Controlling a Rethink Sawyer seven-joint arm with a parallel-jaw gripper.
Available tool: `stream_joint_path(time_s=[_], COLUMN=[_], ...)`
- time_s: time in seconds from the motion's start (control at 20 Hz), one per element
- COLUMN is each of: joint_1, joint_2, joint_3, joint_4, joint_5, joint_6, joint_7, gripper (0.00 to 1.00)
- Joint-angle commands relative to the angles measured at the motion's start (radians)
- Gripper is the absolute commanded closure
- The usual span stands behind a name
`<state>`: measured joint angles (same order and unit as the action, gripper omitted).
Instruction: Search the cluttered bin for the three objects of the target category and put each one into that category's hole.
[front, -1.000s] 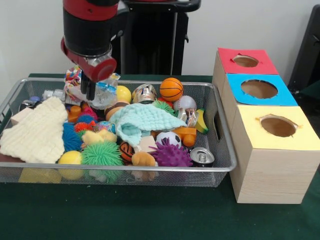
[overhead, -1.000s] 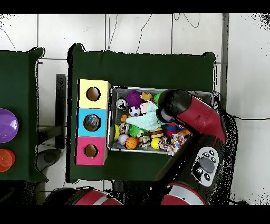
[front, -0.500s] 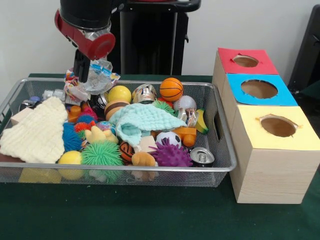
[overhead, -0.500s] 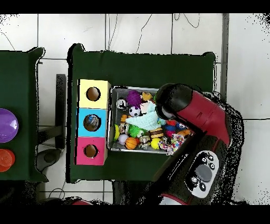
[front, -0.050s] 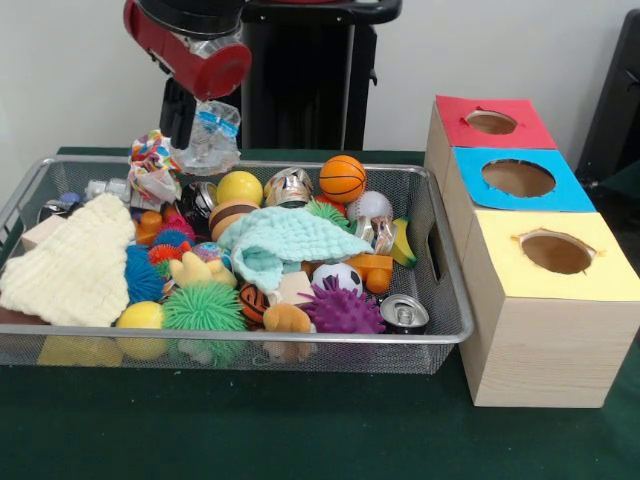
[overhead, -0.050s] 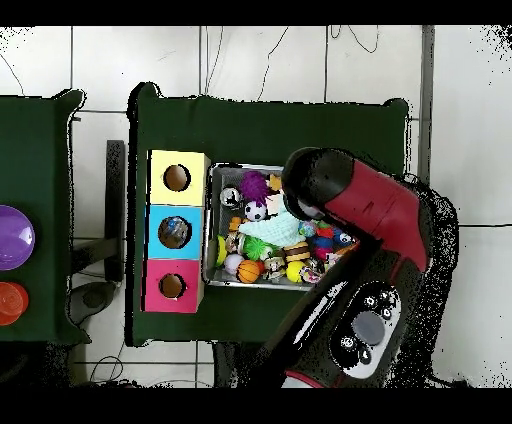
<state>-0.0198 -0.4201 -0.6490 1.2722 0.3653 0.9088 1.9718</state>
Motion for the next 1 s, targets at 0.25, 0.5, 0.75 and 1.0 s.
stream_joint_path(time_s=[0.25,0.5,0.75,1.0], joint_1=[0.057,0.08,0.101,0.133], joint_2=[0.049,0.052,0.06,0.056], joint_3=[0.039,0.039,0.037,0.033], joint_4=[-0.009,-0.006,-0.013,-0.005], joint_5=[0.044,0.051,0.055,0.055], joint_6=[0.11,0.114,0.12,0.118], joint_7=[0.393,0.445,0.502,0.548], gripper=[1.0,1.0,1.0,1.0])
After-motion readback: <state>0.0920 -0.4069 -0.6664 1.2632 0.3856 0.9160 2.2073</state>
